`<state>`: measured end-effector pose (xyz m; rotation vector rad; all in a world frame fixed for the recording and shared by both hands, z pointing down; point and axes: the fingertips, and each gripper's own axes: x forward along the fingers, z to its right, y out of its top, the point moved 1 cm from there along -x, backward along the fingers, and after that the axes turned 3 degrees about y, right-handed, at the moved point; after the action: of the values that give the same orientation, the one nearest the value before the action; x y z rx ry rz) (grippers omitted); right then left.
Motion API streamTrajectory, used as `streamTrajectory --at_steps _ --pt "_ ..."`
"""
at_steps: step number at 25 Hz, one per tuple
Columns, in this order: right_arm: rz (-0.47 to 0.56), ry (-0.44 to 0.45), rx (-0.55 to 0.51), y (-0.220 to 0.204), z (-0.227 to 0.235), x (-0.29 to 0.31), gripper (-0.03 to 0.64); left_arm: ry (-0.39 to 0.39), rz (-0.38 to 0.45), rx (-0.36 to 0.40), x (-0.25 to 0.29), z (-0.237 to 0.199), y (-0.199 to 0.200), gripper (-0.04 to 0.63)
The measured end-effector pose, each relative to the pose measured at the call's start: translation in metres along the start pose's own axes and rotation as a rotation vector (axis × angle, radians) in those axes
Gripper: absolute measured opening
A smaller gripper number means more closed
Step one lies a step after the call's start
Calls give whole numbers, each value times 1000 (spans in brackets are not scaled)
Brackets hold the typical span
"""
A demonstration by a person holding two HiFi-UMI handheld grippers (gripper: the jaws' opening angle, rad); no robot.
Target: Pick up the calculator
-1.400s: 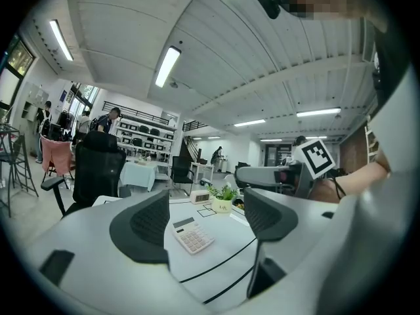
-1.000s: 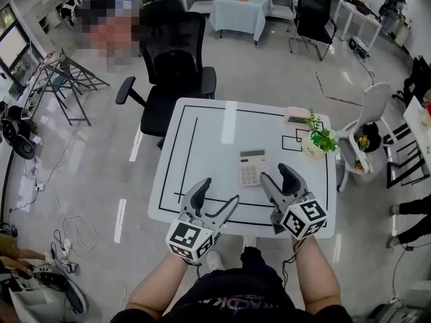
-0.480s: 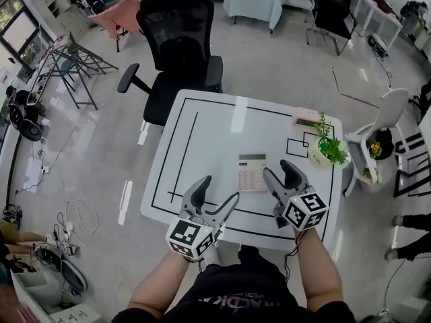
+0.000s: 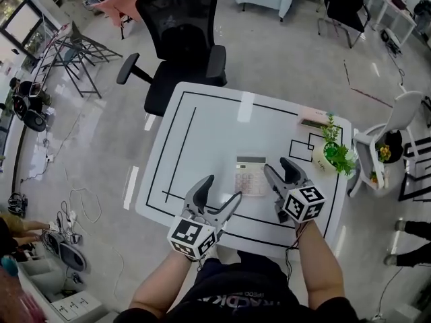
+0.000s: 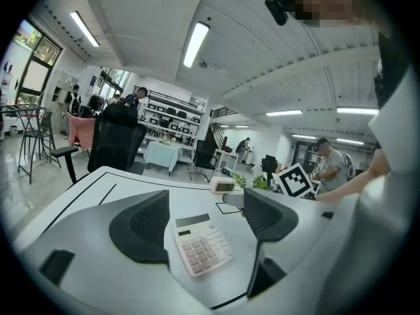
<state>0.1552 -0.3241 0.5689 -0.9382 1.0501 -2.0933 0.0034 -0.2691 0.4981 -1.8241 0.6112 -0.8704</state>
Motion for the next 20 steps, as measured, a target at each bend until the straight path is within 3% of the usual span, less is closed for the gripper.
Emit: streamTrajectory --at_steps 10,20 --pt "-122 45 59 -32 39 39 256 30 -62 -31 21 -4 -21 344" --pt "-250 152 21 -39 40 71 238 66 -88 -48 26 -14 -27 344"
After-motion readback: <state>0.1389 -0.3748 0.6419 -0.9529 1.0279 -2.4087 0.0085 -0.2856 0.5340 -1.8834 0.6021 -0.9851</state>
